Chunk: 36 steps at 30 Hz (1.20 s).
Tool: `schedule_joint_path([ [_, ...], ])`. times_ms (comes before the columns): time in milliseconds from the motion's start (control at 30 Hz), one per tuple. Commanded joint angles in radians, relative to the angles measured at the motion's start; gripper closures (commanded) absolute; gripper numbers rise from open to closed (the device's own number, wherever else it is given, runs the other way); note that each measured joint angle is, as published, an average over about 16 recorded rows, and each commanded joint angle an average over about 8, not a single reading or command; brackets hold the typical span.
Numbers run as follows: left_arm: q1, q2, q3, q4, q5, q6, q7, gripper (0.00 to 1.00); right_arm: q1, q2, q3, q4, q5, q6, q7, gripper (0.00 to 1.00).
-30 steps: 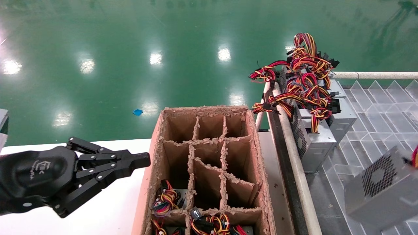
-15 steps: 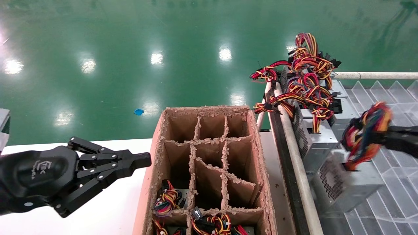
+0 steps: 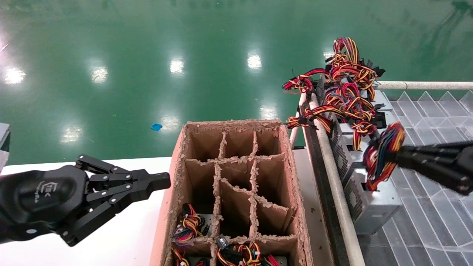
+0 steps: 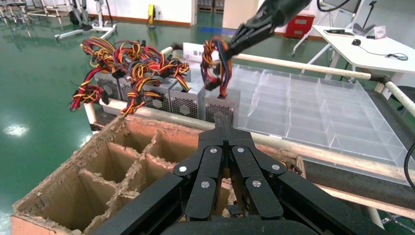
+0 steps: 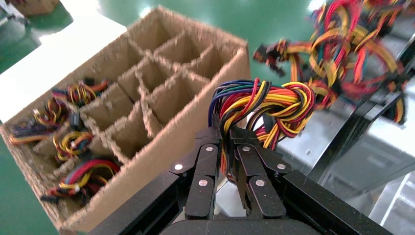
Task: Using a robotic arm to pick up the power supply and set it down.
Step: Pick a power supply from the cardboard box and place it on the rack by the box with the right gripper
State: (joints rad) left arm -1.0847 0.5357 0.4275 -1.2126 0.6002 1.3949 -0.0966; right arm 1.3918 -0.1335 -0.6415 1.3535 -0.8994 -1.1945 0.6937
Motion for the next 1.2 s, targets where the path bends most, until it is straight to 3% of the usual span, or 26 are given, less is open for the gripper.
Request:
schedule_joint_path([
  [33,0.0,0.0,0.0,0.0,0.0,0.0,0.0,1.0,-0.004,-0.015,-0.008,0.0,-0.017,-0.002,0.004,1.0],
  [200,0.0,0.0,0.0,0.0,0.0,0.0,0.0,1.0,0.013,-0.038,-0.012,0.0,-0.05,-0.012,0.027,1.0],
  [233,0.0,0.0,0.0,0.0,0.0,0.0,0.0,1.0,0.016,-0.041,-0.012,0.0,-0.056,-0.014,0.032,0.93],
  [467,0.0,0.0,0.0,0.0,0.0,0.0,0.0,1.0,0.039,-0.064,-0.015,-0.001,-0.087,-0.029,0.063,0.06],
  [500,0.0,0.0,0.0,0.0,0.0,0.0,0.0,1.0,0.041,-0.066,-0.015,-0.001,-0.09,-0.031,0.067,0.0],
  [1200,0.0,0.0,0.0,0.0,0.0,0.0,0.0,1.0,0.09,-0.07,-0.011,0.002,-0.15,-0.065,0.106,0.0],
])
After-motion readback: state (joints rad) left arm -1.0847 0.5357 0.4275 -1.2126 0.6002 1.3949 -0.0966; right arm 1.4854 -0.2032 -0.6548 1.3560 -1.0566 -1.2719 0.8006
